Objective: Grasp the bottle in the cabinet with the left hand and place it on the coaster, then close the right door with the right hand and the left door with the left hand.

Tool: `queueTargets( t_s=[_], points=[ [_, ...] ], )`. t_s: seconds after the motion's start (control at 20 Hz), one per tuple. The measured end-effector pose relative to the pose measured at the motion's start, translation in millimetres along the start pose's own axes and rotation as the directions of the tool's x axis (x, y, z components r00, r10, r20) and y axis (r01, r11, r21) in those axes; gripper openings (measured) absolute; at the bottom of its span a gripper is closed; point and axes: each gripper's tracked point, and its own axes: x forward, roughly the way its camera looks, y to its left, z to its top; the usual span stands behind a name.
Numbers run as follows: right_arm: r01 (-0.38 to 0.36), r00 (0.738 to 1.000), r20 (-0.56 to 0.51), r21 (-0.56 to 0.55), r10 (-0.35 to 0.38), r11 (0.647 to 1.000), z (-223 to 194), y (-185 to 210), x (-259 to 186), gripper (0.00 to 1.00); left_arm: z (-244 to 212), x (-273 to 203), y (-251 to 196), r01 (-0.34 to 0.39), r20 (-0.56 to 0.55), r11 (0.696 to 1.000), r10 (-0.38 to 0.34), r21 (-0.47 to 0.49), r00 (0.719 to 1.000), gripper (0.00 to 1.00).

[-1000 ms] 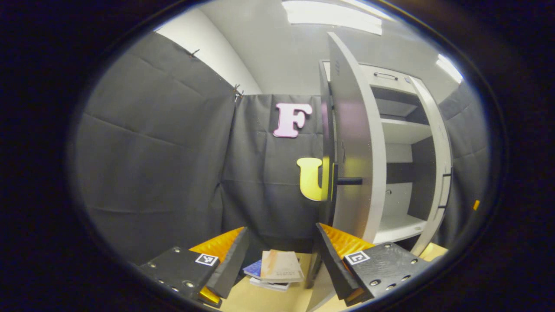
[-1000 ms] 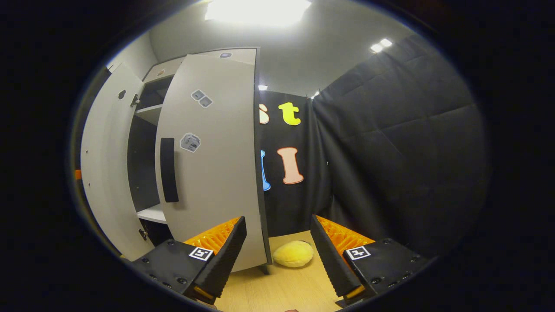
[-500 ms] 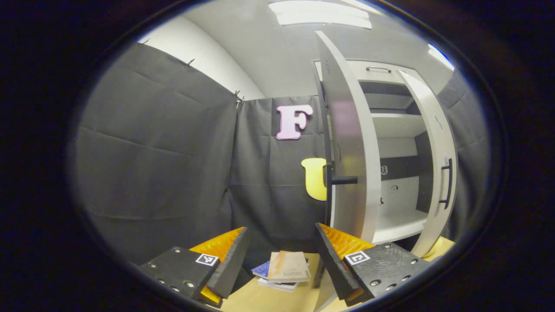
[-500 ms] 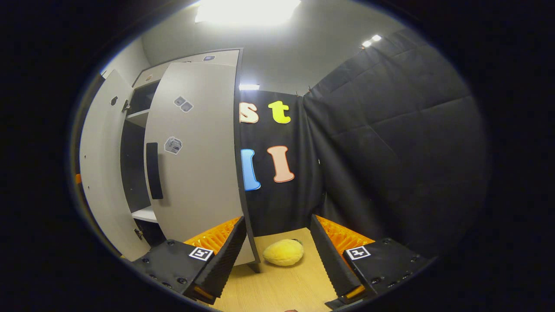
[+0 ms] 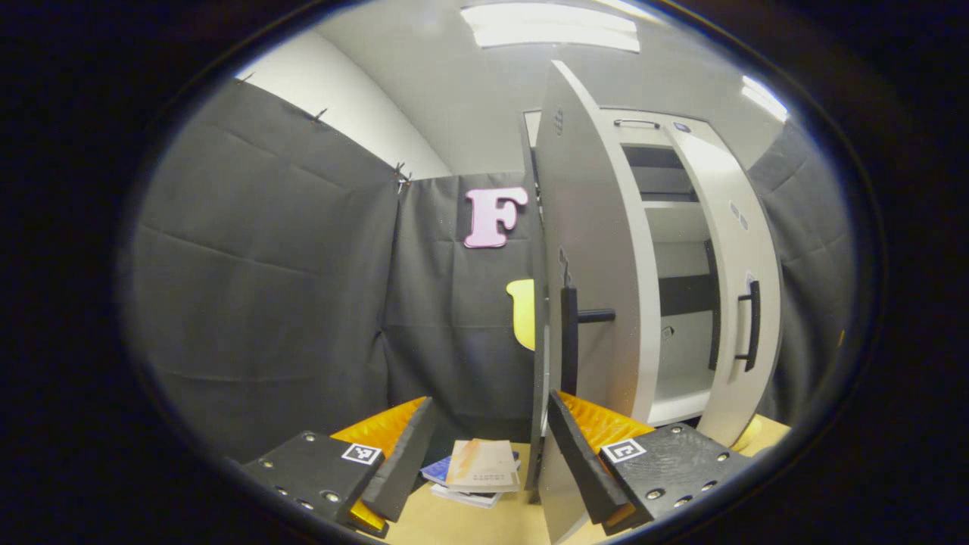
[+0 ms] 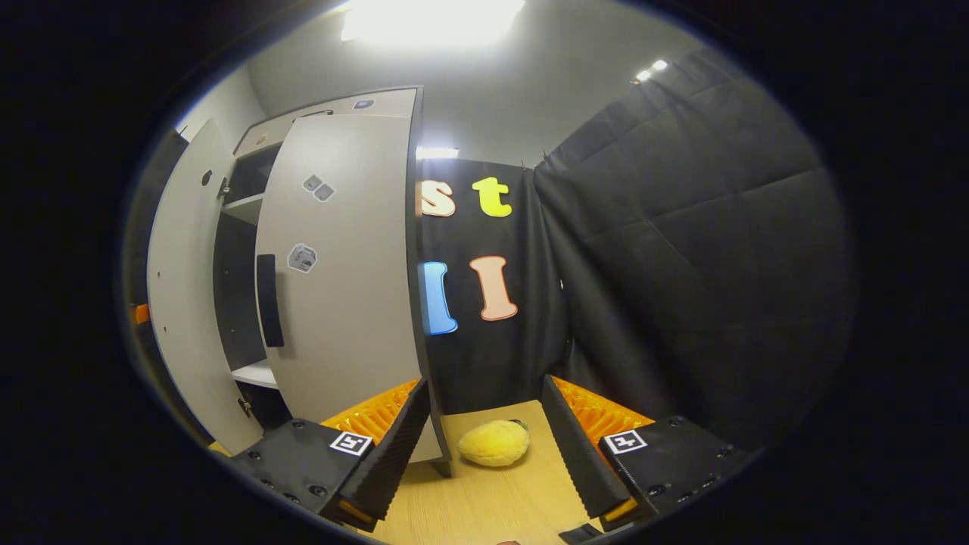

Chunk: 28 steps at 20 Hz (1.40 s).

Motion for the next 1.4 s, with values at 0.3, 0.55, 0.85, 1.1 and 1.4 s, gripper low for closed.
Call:
queueTargets(
  t_s=[0.3,0.55,0.85,1.1,1.4],
  points=[
    [0.015,1.0,0.002,0.01,-0.015,1.0,-0.5,-15.5,-6.6,0.95,-0.6,-1.2,-40.9,0.054,0.007,0.999,-0.054,-0.007,0.999,0.85],
    [0.04,0.999,0.002,0.006,-0.04,0.999,1.8,-29.4,-13.0,0.95,0.3,5.1,-84.2,0.136,0.016,0.991,-0.135,-0.021,0.991,0.96],
    [0.06,0.998,-0.011,-0.009,-0.06,0.998,-2.0,-40.0,-21.9,0.95,6.9,30.6,-140.1,0.228,0.035,0.971,-0.226,-0.075,0.973,0.96],
    [0.051,0.999,-0.01,-0.044,-0.052,0.998,-5.6,-39.7,-29.5,0.95,6.1,37.3,-156.0,0.242,0.039,0.968,-0.24,-0.07,0.97,0.96],
    [-0.007,1.0,-0.008,-0.036,0.007,0.999,-1.8,-30.9,-31.7,0.95,8.7,34.7,-153.8,0.228,0.037,0.973,-0.226,-0.042,0.973,0.89]
  ],
)
